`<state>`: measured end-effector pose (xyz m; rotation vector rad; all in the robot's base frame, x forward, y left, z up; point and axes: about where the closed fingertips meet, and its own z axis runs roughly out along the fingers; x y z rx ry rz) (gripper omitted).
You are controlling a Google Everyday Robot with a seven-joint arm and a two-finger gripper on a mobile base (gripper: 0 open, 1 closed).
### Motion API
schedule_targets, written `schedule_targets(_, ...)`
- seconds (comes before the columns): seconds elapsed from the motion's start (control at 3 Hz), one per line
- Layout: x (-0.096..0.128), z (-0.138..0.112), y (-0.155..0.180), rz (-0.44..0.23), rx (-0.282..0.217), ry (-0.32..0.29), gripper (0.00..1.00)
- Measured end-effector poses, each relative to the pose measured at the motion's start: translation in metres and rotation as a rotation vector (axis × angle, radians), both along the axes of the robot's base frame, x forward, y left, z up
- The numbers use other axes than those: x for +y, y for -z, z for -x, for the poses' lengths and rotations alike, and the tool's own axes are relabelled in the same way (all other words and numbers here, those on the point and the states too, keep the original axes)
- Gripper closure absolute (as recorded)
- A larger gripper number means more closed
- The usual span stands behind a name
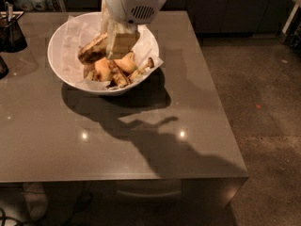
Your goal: Pick banana from white bowl
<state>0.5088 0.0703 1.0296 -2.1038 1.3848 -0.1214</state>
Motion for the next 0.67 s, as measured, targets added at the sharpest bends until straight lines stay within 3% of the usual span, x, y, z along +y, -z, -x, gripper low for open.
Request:
schedule_targets(0.33,0.0016,0.0300,0.0069,-0.077,0.038,0.011,1.00)
schedule_targets(0.67,0.0016,0.0300,0.0069,-0.077,0.038,0.011,1.00)
